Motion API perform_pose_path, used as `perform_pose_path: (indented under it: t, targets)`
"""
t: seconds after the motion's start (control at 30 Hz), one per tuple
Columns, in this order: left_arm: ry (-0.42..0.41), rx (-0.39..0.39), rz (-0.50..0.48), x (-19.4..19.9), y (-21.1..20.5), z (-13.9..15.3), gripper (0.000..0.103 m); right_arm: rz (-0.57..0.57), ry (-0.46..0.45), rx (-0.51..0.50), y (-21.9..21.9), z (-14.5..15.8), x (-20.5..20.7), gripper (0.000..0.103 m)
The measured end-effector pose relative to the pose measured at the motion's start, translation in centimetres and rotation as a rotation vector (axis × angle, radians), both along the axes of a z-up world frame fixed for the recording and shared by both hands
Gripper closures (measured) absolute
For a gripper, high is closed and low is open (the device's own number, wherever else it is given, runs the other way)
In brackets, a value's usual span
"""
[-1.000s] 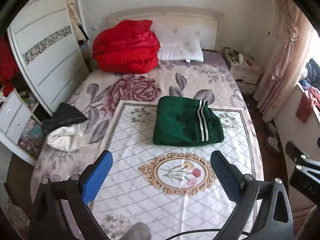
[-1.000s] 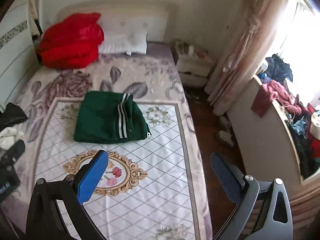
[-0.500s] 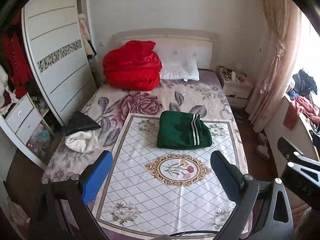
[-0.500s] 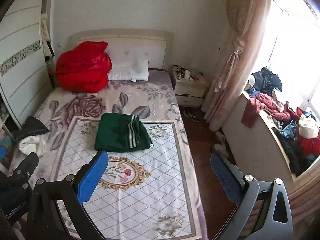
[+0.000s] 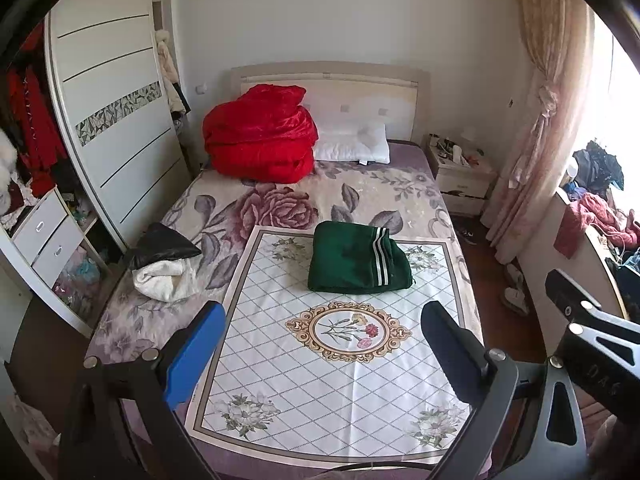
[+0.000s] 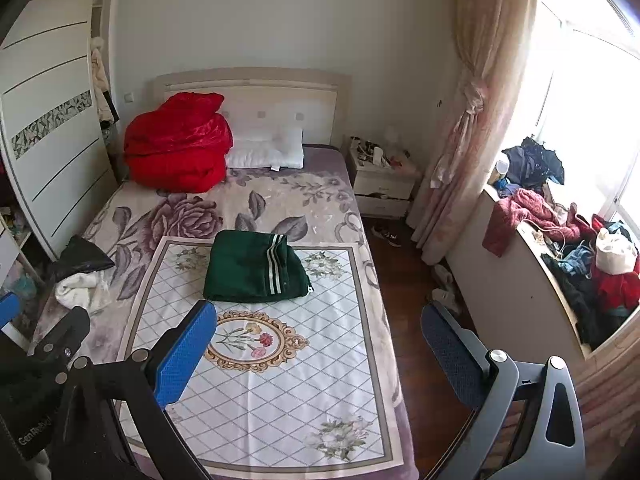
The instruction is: Fold large clothes
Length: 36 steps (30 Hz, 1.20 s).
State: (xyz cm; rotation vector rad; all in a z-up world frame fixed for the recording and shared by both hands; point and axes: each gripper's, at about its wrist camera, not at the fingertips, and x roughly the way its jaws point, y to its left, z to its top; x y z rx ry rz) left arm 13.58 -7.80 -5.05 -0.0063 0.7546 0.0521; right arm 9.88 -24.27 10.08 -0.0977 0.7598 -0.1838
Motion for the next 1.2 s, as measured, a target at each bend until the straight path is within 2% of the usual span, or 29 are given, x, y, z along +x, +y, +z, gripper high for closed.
perform_pose_path:
  t: [0.23, 0.6, 0.9, 1.2]
  targets:
    - [-0.007, 0.0, 0.008, -0.4, 0.0, 0.4, 0.003, 0.004, -0.014, -0.01, -0.3, 1.2, -1.1, 0.0]
    - [-0.024, 0.009, 0.041, -0.8, -0.3, 1.1, 0.003, 0.013, -0.015, -0.003, -0.4, 1.4, -1.7, 0.0]
    - [-0.024, 0.007, 0.044, -0.5, -0.3, 1.3, 0.001, 0.022, -0.015, 0.0, -0.5, 1.6, -1.4, 0.0]
    - [-0.025, 0.014, 0.04, -0.1, -0.3, 1.6, 0.001, 0.041, -0.001, 0.026, -1.3, 1.7, 0.7, 0.0]
